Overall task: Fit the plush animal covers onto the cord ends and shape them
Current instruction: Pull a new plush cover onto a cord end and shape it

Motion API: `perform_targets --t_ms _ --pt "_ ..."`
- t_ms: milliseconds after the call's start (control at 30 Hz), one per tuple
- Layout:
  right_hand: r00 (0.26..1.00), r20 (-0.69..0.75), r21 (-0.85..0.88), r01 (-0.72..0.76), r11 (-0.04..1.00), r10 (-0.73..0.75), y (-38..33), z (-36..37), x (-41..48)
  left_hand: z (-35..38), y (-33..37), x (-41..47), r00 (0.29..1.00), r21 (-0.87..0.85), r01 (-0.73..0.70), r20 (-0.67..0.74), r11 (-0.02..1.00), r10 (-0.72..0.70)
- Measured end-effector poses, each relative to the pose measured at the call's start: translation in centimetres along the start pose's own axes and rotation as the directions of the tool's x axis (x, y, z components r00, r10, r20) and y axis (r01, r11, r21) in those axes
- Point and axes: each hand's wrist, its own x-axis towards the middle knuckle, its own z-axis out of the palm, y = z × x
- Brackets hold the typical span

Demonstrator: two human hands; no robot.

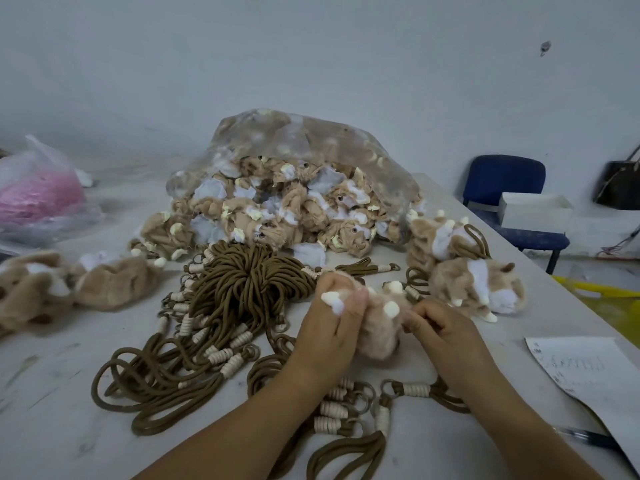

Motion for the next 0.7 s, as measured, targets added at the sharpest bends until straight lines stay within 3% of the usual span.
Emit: perform_targets --t_ms 167,333,600,700 --pt "1.0 -0.02 -0.015 -0.005 1.0 0.005 0.4 -0.5 0.1 -0.3 -0.2 0.1 0.999 -0.057 0.001 -0.041 0.998 -0.003" --pt "0.998 -0.013 -0.096 0.054 0.994 -0.055 0.6 -1.1 0.4 -0.8 -0.4 0.0 0.999 -0.07 0.037 0.003 0.997 -0.037" --pt "0.997 -0.004 -0.074 0.076 0.994 -0.077 -0.3 0.0 0.0 -0.4 -0.2 0.1 0.993 0.103 0.04 0.108 0.994 -0.051" --pt "0.999 0.0 -0.073 0.037 0.997 -0.037 -0.3 0.0 -0.1 -0.3 -0.4 0.0 0.996 0.099 0.047 0.07 0.994 -0.054"
